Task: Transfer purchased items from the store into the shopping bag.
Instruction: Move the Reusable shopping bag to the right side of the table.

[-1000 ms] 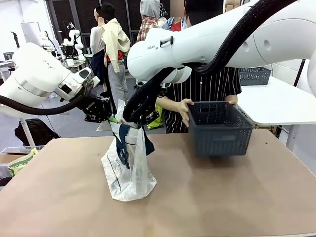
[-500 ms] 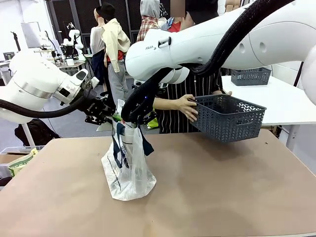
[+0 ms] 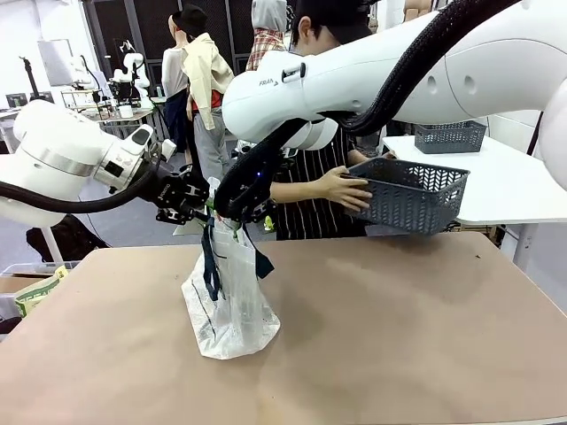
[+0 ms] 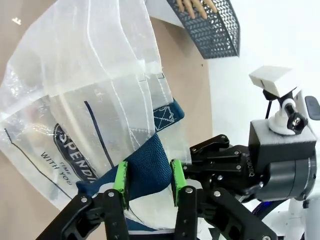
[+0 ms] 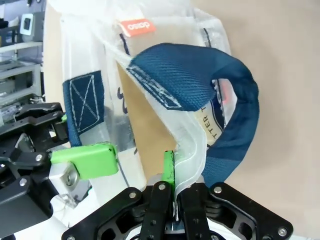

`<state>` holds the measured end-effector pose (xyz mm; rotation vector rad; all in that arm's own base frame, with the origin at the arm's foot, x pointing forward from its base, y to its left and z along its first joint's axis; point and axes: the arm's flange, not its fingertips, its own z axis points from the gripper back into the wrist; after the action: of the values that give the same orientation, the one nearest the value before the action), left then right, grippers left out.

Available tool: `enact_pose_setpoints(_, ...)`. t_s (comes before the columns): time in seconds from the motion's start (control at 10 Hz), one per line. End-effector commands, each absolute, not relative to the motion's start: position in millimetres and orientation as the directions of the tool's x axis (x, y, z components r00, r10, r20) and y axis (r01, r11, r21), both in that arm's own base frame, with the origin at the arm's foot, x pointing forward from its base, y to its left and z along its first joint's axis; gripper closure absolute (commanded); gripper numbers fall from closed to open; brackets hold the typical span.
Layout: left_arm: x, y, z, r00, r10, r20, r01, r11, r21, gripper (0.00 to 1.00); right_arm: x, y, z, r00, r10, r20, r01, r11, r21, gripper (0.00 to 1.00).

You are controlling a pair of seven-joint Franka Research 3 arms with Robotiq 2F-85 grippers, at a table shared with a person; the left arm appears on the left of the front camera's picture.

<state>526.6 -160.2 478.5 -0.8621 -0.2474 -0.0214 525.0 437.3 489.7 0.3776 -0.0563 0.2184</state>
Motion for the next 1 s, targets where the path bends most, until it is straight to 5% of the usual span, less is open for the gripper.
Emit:
enact_pose_setpoints(0.0, 523, -156, 476, 0.965, 0.078, 0.25, 0.154, 0.605, -0.782, 0.57, 523, 445, 491, 0.962, 0.245, 0.118, -0.272, 0.874, 0.403, 1.0)
enact_pose_setpoints(0.4, 520, -158, 477, 0.956, 0.072, 0.283, 0.188, 0.59, -0.785, 0.57, 520, 453, 490, 0.951, 0.282, 0.128, -0.309, 0.863, 0.4, 1.0)
enact_pose_setpoints(0.6, 521, -160, 476, 0.957, 0.07, 0.281, 0.186, 0.595, -0.782, 0.24, 520, 456, 489, 0.948, 0.291, 0.125, -0.317, 0.862, 0.397, 1.0)
enact_pose_setpoints(0.9, 524, -164, 478, 0.954, 0.077, 0.291, 0.186, 0.61, -0.77, 0.24, 515, 464, 487, 0.935, 0.328, 0.133, -0.353, 0.843, 0.405, 1.0)
